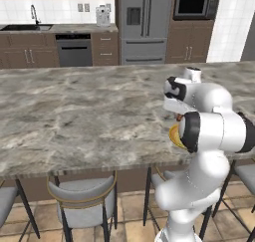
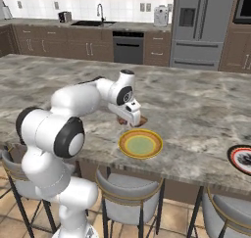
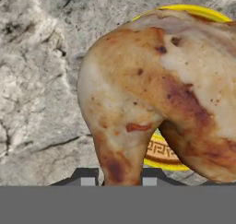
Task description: Take the chicken drumsticks from the pan and place one on each plate on the dining counter.
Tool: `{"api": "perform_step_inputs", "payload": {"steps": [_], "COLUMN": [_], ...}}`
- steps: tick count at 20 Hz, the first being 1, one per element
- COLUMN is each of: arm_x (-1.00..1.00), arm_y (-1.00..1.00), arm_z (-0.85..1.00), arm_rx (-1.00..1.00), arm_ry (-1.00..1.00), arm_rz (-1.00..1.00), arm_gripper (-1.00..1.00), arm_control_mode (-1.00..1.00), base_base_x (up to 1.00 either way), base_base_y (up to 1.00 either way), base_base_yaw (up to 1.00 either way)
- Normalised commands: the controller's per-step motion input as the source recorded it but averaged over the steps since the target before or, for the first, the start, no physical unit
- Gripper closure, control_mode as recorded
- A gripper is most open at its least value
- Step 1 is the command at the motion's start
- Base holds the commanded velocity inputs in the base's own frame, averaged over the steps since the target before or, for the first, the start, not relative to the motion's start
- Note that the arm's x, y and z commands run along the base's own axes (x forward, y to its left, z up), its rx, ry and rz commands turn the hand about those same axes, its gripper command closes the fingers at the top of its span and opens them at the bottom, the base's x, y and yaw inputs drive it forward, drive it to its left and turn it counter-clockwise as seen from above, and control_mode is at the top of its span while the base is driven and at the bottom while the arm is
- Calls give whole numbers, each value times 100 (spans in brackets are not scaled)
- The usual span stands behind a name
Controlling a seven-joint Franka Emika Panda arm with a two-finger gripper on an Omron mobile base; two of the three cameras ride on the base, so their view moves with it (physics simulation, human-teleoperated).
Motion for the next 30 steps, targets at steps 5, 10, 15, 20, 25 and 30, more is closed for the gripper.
{"api": "perform_step_inputs", "payload": {"steps": [5,10,15,20,25,30], "arm_x": [14,15,2,0,3,2], "arm_y": [-42,-23,-27,-13,-3,0], "arm_z": [-45,-57,-38,-33,-29,-15], "arm_rx": [-3,-6,0,0,0,0], "arm_ry": [3,0,5,5,6,6], "arm_rz": [4,0,0,0,-3,-3], "arm_gripper": [100,100,100,100,100,100], "arm_control_mode": [-100,-100,-100,-100,-100,-100], "base_base_x": [0,0,0,0,0,0], "base_base_y": [0,0,0,0,0,0], "base_base_yaw": [0,0,0,0,0,0]}}
